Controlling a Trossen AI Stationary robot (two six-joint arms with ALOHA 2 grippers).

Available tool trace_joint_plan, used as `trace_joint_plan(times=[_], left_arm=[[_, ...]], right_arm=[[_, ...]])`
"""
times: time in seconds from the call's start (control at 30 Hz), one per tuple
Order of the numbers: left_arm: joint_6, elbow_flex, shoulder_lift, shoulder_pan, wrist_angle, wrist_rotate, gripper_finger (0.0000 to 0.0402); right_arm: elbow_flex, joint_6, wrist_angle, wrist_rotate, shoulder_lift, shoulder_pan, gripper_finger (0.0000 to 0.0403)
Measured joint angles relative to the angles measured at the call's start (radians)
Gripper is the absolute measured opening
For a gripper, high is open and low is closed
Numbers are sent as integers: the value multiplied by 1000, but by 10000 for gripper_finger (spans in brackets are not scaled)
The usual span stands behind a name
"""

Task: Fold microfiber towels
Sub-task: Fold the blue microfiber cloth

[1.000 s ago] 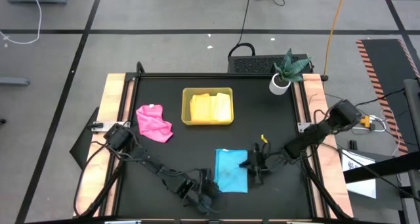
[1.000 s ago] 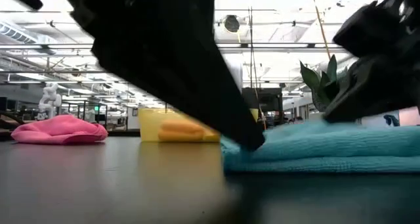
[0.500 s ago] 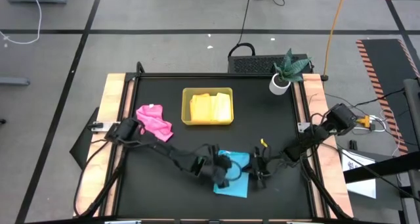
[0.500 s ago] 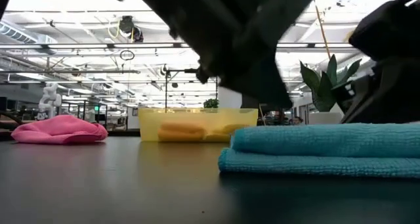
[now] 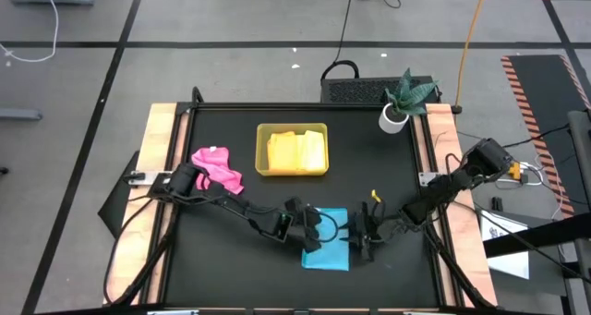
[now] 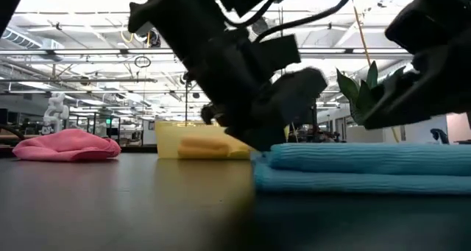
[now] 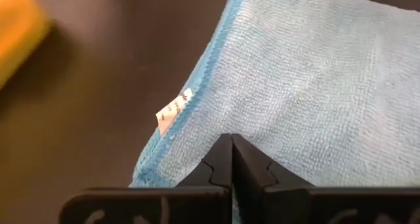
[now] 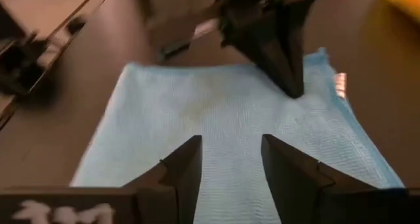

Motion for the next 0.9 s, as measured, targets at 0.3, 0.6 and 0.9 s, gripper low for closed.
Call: trace_joint_plan(times=[0.3,0.6,0.9], left_arm=[[-140,0,1,-38,-28,-125,4],[-199,7,-10,-133,1,-346,6],[9,10,26,-63,149,-15,6]], right_arm=[[-2,53,-154,191,39,-40,121],[-2,19,-111,230,-17,-1,91],[0,42,-25,101,84,-48,83]])
